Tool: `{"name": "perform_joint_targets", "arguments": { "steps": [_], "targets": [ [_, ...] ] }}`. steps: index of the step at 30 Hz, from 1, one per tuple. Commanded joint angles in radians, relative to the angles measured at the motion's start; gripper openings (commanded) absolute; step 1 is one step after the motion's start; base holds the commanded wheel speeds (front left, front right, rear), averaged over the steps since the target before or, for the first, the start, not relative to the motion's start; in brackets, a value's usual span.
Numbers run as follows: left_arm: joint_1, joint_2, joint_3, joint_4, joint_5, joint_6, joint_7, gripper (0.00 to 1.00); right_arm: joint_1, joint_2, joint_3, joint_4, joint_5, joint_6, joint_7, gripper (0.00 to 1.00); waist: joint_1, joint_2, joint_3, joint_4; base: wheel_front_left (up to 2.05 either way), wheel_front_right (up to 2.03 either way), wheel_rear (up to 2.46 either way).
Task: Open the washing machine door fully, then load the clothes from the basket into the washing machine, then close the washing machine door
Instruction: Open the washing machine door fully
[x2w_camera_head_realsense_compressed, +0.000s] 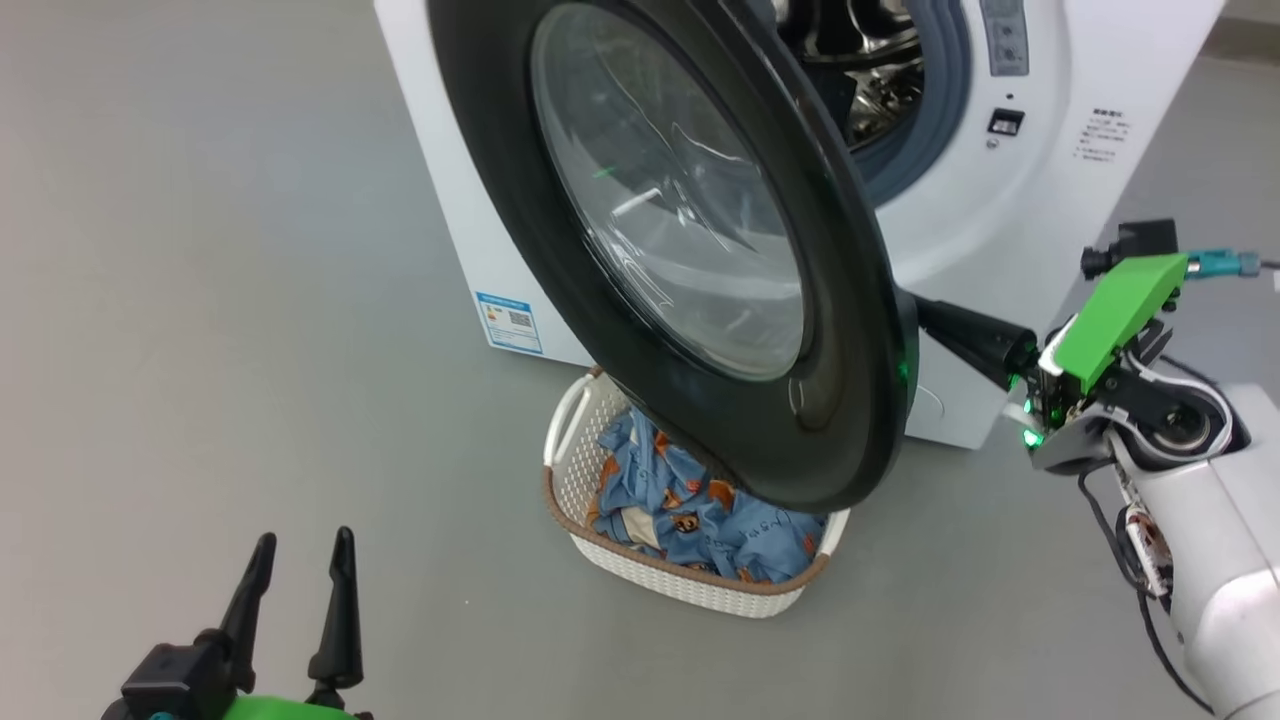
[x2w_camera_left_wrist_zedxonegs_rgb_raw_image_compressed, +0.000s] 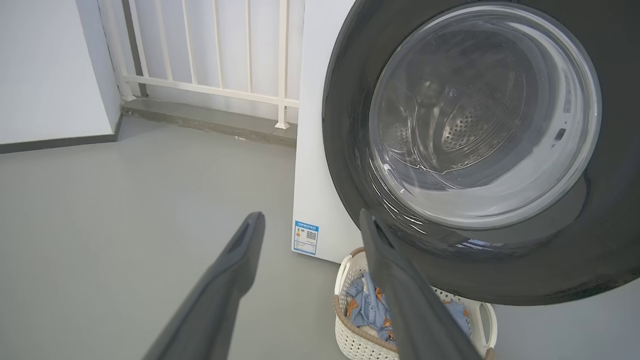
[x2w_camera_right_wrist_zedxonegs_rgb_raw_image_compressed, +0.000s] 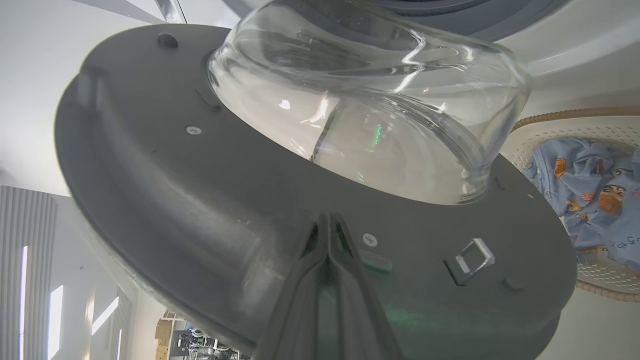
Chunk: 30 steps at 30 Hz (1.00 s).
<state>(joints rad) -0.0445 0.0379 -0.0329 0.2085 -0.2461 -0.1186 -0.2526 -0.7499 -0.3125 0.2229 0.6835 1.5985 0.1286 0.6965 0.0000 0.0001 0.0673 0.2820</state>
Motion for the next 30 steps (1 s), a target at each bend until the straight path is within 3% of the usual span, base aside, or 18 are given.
{"name": "perform_joint_targets", "arguments": {
  "steps": [1, 30],
  "targets": [
    [-0.009, 0.024, 0.037, -0.017, 0.007, -0.002, -0.009, 1.00, 0.011, 0.017, 0.013, -0.042, 0.017, 0.002, 0.009, 0.00, 0.0000, -0.0001, -0.019, 0.019, 0.00, 0.00, 0.00],
    [0.005, 0.046, 0.036, 0.007, 0.010, -0.008, -0.009, 1.00, 0.173, 0.115, 0.042, -0.147, 0.027, 0.002, 0.063, 0.00, 0.0000, -0.0001, -0.077, 0.197, 0.00, 0.00, 0.00]
  ]
}}
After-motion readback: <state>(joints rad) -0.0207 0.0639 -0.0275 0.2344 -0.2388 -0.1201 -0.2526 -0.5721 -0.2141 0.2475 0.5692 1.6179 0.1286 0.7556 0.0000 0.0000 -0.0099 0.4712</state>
